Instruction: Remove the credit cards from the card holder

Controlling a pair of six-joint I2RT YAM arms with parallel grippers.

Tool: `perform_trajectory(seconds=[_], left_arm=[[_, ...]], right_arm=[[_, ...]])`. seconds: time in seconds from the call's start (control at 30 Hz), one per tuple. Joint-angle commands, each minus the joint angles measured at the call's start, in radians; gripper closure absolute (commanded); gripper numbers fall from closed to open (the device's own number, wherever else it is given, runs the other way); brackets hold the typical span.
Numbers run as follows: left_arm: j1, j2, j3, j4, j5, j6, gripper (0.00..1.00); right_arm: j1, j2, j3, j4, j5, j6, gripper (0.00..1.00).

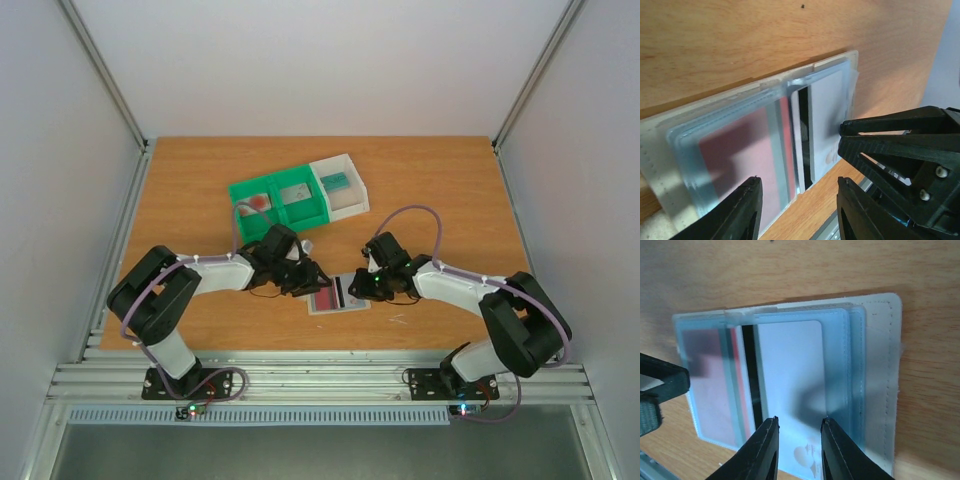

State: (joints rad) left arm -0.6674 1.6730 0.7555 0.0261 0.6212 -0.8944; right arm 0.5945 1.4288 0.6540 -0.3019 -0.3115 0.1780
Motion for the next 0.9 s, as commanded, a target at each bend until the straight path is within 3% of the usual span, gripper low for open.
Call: perform_trajectory(seconds=[0.0, 0.4, 0.87], left_arm=[[0.005, 0.019, -0.025, 0.063, 0.002, -0.026, 0.58], [-0.002, 0.044, -0.072, 0.185, -0.009, -0.112, 0.59], [-0.014, 0.089, -0.014, 0.185, -0.029, -0.124, 0.77]], right_arm=[[-0.003, 0.051, 0.033, 0.029, -0.03, -0.02, 0.76], [0.003, 0.096, -0.029, 0.099, -0.065, 0.028, 0.78], [0.005, 0.078, -0.071, 0.124, -0.062, 0.055, 0.8]])
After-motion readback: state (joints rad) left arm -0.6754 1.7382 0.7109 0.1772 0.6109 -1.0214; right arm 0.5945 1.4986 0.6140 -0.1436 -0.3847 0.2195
